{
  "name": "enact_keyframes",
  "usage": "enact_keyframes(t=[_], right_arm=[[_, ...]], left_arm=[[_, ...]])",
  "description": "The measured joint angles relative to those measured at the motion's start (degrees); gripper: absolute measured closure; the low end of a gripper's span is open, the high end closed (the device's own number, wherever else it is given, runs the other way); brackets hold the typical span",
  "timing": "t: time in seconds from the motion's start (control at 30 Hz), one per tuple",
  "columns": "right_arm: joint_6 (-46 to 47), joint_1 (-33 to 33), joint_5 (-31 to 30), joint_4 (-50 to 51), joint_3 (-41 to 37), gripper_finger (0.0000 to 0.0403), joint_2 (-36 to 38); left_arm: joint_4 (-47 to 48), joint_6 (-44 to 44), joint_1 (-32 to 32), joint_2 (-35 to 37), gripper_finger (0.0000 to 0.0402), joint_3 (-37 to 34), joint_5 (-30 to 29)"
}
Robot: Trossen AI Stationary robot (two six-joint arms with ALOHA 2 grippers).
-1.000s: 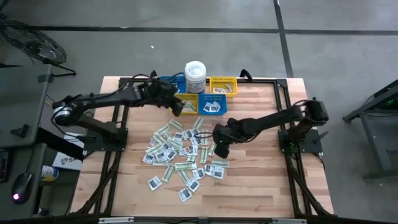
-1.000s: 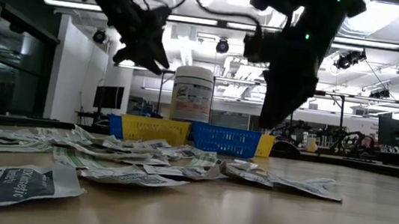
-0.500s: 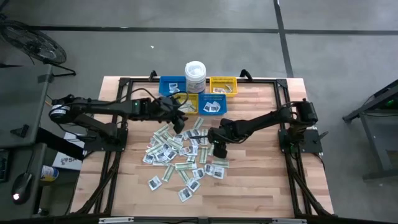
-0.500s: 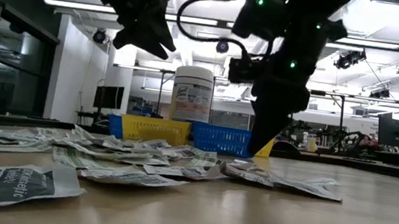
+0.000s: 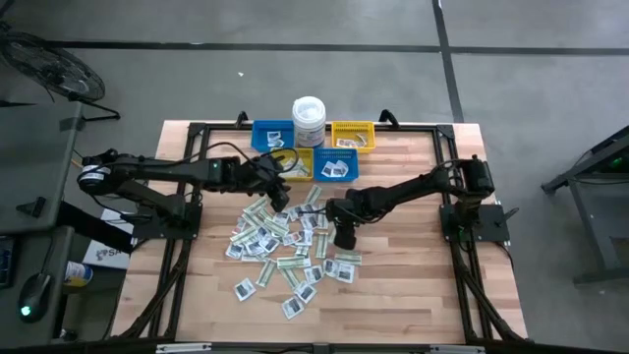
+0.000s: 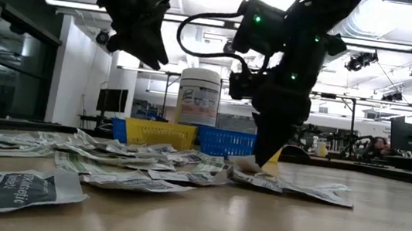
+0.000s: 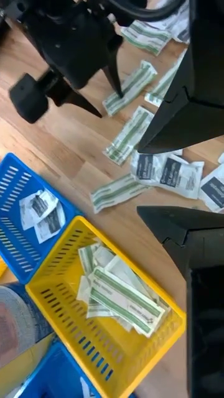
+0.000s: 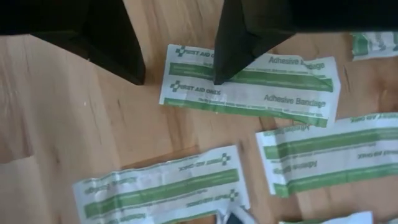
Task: Pick & Place First Aid Supplies
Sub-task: Put the green bandage pad into the left yellow bin
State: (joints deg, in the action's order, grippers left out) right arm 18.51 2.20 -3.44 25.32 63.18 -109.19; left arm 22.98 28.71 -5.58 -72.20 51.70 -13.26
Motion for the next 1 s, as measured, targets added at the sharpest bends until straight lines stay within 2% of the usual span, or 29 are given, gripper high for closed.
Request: enact_keyframes(t=[0.5,0.77,1.0], right_arm=[[10.31,0.0,-3.29,0.24,-0.34,0.039,0.93],[14.87,0.36,-4.23,-0.06,-0.48,0.0401,4.92],[16.23,2.49,-12.13,-0.94,-0.4,0.0402,10.89]], left_arm=[[-0.06,0.11,0.0,-0.02,0.0254,-2.66,2.33],[-0.72,0.07,0.0,-0.02,0.0254,-2.68,2.67],[-4.08,0.09,0.0,-0.04,0.0254,-2.69,4.25]])
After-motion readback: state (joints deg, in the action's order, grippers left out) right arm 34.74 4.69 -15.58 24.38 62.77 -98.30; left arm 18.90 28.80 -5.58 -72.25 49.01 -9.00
